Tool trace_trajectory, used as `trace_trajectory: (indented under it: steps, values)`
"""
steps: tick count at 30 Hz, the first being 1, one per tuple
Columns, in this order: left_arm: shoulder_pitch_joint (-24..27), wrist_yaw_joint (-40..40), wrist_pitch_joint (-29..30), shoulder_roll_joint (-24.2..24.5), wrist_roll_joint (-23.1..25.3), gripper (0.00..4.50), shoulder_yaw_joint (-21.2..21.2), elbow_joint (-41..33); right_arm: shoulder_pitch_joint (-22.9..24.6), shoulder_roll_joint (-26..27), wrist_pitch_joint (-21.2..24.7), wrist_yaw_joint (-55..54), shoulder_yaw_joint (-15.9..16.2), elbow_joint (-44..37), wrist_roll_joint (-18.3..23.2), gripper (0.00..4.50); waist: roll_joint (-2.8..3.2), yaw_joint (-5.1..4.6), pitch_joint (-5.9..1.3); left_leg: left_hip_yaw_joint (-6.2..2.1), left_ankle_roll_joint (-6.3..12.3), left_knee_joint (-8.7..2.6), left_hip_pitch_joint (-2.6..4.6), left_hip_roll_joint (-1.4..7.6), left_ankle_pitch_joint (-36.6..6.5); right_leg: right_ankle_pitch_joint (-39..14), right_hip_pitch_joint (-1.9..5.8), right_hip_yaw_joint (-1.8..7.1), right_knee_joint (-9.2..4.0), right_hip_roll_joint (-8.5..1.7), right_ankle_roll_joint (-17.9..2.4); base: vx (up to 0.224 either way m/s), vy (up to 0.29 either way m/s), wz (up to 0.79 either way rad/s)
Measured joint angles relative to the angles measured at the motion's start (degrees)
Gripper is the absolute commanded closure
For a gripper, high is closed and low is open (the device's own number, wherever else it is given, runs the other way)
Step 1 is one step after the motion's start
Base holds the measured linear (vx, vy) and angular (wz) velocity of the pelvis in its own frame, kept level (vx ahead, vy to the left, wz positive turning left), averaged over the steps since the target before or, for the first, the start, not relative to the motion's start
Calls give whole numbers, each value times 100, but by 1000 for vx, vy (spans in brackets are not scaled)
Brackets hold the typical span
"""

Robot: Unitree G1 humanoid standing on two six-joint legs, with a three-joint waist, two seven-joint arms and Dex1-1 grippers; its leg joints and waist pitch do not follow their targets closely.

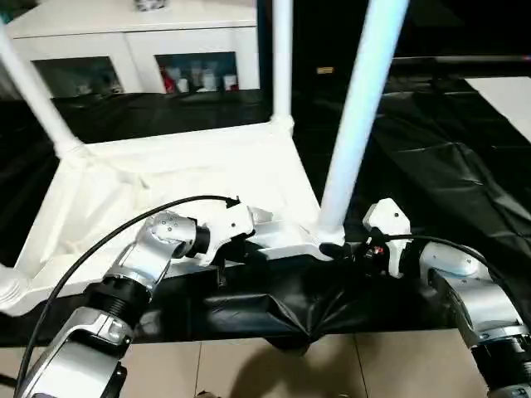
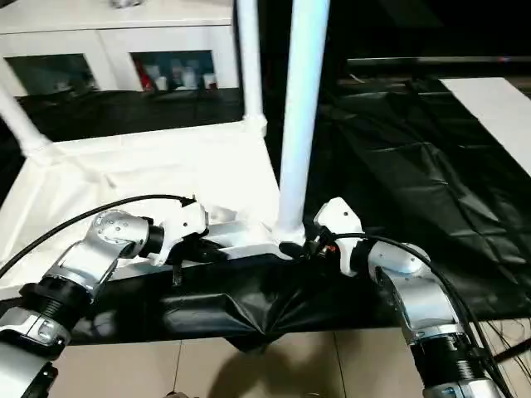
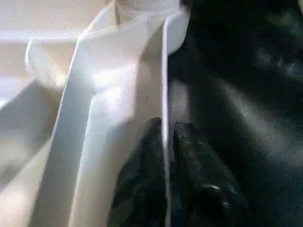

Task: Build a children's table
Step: Rotate table base, then rotate leg to tighten

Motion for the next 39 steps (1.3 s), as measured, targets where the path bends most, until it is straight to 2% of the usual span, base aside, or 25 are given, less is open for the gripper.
trace_trajectory:
  steps: [2, 5, 14, 15, 19, 20, 23, 28, 37, 39]
  values:
    - [-66, -22, -27, -52, -16, 383, -24, 6, 0, -27, -6, 44, 1, -14, 7, 125, -27, -10, 6, 1, 3, 2, -8, 3, -2, 0, -1, 3, -6, -2, -1, 0, 0, 0]
    - [-222, -30, -102, -101, 37, 383, -128, 44, 0, -69, -6, 99, 2, -34, 8, 125, -28, -15, 7, 2, 9, 3, -12, 1, -4, 0, -3, 4, -9, -5, -1, 0, 0, 0]
    - [-254, 156, -220, -162, 256, 383, -226, 240, 0, -89, -7, 143, 17, -48, 5, 125, -27, -27, 7, 2, 6, 7, -3, 2, -1, 1, -2, 2, 3, 1, -1, 0, 0, 0]
    - [-265, 166, -220, -169, 256, 399, -227, 257, 0, -85, -15, 116, 16, -48, 5, 125, -28, -27, 7, 2, 6, 8, -4, 2, -1, 1, -2, 2, 3, 1, -1, 0, 0, 0]
    - [-348, 274, -204, -199, 260, 412, -235, 397, 0, -2, -64, 14, 6, -47, 6, 125, -29, -25, 6, 2, 6, 14, -3, 1, -1, 2, -1, 4, 7, 0, -2, 0, 0, 0]
    - [-352, 276, -204, -200, 259, 436, -236, 404, -1, 8, -70, 12, 3, -46, 6, 125, -29, -24, 6, 2, 6, 14, -3, 1, -1, 2, -1, 4, 7, 0, -2, 0, 0, 0]
    - [-359, 235, -209, -210, 250, 442, -230, 423, -47, 28, -90, 21, 2, -17, 6, 125, -28, -27, 6, 2, 6, 18, -3, 0, -1, 3, 0, 5, 9, 0, -3, 0, 0, 0]
    - [-365, 129, -231, -219, 238, 447, -178, 460, -315, 179, -357, 72, 17, 278, 7, 125, -28, -28, 6, 1, 7, 20, -3, -1, -1, 3, -2, 4, 13, 0, -2, 0, 0, 0]
    - [-350, 147, -282, -206, 239, 447, -179, 460, -521, 456, -581, -9, 114, 840, -33, 125, -27, -25, 5, 2, 14, 21, -2, -2, 3, 3, -3, 3, 17, 0, -3, 0, 0, 0]
    - [-349, 142, -284, -195, 238, 450, -179, 460, -576, 527, -606, -21, 109, 953, -34, 153, -26, -30, 5, 1, 14, 21, -2, -2, 3, 3, -3, 3, 17, 1, -3, 0, 0, 0]
